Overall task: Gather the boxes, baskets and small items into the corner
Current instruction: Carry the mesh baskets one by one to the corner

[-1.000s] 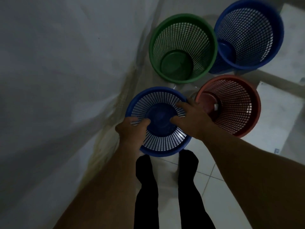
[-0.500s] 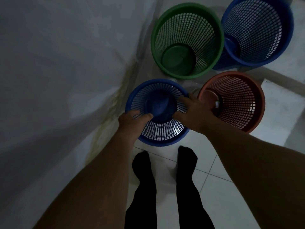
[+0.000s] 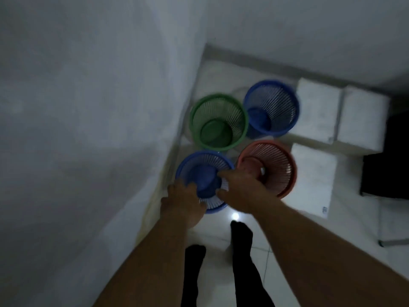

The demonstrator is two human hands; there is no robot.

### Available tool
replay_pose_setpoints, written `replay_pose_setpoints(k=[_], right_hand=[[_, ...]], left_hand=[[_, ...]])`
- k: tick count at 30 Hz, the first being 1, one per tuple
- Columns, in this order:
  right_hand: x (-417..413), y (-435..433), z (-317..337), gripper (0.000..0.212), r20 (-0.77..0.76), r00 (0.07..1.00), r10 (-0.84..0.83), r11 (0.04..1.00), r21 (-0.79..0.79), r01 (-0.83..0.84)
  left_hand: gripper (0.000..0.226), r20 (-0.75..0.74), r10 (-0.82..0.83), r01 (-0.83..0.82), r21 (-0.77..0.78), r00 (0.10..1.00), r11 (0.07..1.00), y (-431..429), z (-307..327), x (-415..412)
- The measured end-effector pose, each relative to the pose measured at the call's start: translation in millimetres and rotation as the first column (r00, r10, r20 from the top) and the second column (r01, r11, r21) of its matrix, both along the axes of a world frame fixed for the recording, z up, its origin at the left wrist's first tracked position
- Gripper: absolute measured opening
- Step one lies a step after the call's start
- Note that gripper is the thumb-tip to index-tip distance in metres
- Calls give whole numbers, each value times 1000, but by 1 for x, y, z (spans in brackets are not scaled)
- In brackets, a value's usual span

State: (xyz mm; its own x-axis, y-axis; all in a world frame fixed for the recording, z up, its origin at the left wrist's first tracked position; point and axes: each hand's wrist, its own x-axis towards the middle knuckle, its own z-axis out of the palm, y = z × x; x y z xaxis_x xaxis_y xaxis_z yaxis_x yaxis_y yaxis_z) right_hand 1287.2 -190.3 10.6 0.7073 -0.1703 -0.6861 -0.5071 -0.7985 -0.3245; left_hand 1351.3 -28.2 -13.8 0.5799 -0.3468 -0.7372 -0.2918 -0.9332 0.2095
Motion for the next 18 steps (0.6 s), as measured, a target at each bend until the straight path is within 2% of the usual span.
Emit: replay_pose_setpoints(k=[3, 5, 8, 10, 14, 18], right_hand=[[-21, 6, 86, 42, 101, 995, -19, 997, -75, 27], [-38, 8, 144, 34, 154, 986, -66, 991, -102, 82], [-74, -7, 222, 29, 286, 936, -206, 960, -127, 250], [-110, -19, 264, 35, 343, 901, -266, 925, -173, 339], [-215, -46, 325, 46, 434, 783, -446, 775, -251, 580], [-347, -63, 371, 46, 535, 625, -568, 566, -297, 769]], left_hand=[[59, 75, -231, 234, -21, 970, 972, -25, 75, -11], [52, 190, -389, 406, -59, 902, 912, -44, 132, -20], [39, 332, -489, 554, -138, 807, 821, -78, 215, -38], [34, 437, -530, 647, -180, 727, 741, -98, 261, -57], [33, 601, -598, 827, -210, 530, 522, -153, 325, -123], [37, 694, -611, 924, -269, 381, 271, -211, 372, -248]])
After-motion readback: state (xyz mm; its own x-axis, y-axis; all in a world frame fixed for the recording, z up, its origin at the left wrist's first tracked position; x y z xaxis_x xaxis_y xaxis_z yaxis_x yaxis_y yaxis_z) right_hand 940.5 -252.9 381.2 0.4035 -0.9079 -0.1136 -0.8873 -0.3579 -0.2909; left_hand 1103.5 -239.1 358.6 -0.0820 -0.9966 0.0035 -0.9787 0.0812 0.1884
